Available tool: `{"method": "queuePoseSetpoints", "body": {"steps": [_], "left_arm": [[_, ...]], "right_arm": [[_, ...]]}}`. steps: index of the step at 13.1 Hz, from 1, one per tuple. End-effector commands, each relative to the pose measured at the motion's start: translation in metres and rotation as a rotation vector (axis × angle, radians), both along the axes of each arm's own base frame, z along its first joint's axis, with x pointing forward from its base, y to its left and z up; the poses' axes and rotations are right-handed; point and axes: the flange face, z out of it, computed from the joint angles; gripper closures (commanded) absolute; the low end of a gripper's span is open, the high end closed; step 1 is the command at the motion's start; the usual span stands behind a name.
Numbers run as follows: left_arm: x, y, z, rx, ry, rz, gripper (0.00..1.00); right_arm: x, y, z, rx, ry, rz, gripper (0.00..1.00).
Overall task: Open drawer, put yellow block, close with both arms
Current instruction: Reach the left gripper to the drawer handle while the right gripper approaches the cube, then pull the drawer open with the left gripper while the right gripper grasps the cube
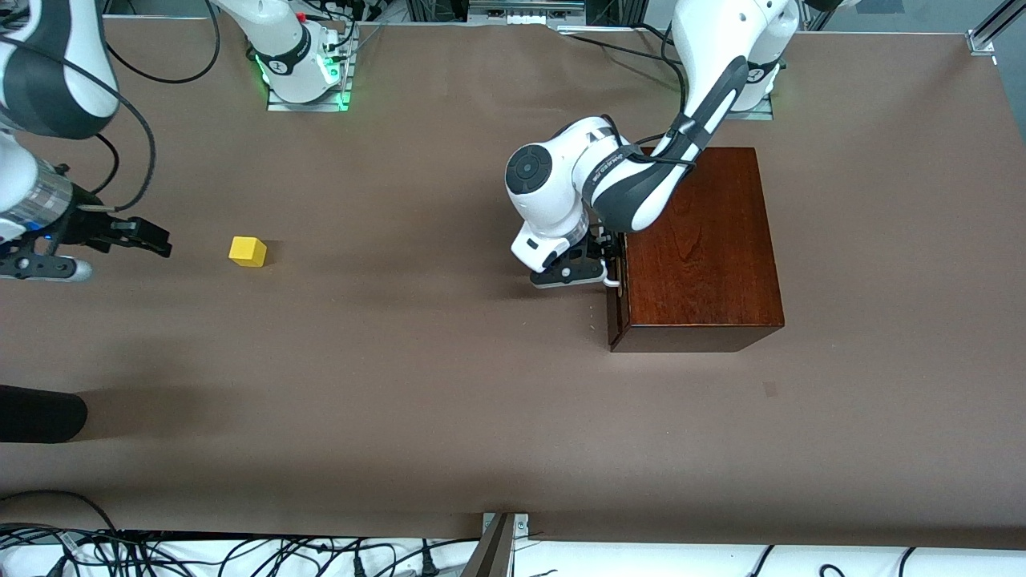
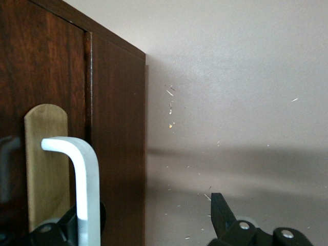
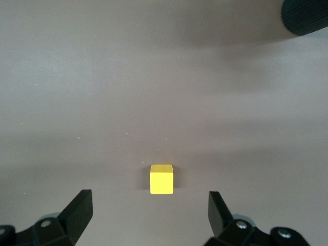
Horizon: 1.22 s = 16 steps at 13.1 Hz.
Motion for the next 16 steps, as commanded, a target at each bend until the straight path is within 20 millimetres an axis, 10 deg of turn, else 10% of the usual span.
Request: {"method": "queuePoseSetpoints", "body": {"steps": [1, 16], "left_arm": [[0.002, -0.014, 0.003, -0.024, -0.036, 0.036, 0.0], [-0.034, -0.11, 0.012, -0.155, -0.073, 0.181, 0.0]], "right_arm": [[-0.019, 0.001, -0.025, 0.019, -0.027, 0.002, 0.0], [-0.051, 0.002, -0.182, 0.004, -0.057, 0.03, 0.0]]}}
